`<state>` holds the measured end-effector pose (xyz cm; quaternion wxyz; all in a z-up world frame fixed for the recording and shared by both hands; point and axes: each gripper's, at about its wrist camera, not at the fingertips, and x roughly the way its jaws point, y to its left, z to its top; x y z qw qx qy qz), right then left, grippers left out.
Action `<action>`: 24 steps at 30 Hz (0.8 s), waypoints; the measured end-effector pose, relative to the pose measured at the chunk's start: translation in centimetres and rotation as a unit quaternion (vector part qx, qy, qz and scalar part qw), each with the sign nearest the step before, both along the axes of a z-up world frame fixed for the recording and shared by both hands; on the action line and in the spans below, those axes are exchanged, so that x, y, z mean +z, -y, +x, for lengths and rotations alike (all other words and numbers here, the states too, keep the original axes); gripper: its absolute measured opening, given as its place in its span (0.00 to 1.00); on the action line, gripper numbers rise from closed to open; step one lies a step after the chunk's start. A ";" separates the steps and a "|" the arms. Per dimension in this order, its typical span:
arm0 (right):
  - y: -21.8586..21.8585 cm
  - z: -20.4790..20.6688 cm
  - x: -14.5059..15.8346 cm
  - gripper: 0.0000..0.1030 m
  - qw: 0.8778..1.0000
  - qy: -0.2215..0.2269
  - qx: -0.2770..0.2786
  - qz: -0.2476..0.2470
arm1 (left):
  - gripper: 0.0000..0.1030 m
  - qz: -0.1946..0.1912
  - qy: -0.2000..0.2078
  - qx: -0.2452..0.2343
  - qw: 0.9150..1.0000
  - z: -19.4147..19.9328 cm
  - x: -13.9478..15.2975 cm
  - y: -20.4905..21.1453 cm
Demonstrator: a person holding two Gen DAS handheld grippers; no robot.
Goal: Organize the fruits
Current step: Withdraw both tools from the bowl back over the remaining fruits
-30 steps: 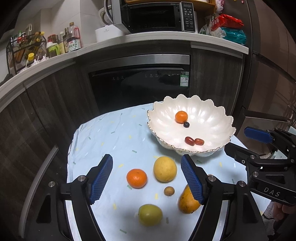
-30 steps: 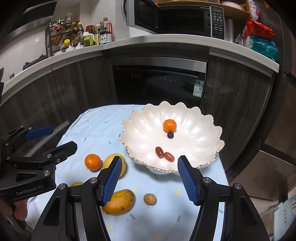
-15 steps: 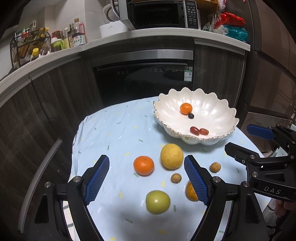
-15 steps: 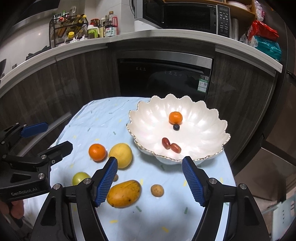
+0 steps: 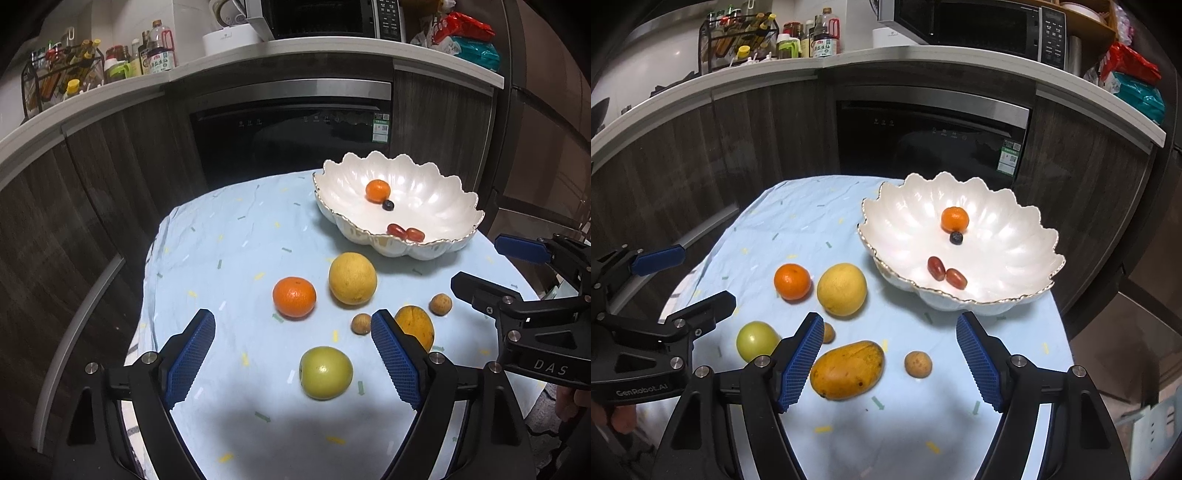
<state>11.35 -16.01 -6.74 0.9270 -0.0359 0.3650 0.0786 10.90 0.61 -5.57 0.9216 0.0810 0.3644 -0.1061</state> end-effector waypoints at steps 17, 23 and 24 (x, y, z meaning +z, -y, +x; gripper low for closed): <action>-0.6 0.1 -2.1 0.79 0.999 -0.032 0.013 0.012 | 0.92 0.011 -0.028 -0.009 0.999 -0.4 -2.7 -0.2; -0.7 0.3 -2.8 0.79 0.999 -0.044 0.014 0.016 | 0.92 0.011 -0.042 -0.014 0.999 -0.2 -3.9 -0.2; -0.7 0.3 -3.0 0.79 0.999 -0.047 0.014 0.018 | 0.92 0.010 -0.045 -0.016 0.999 -0.2 -4.1 -0.2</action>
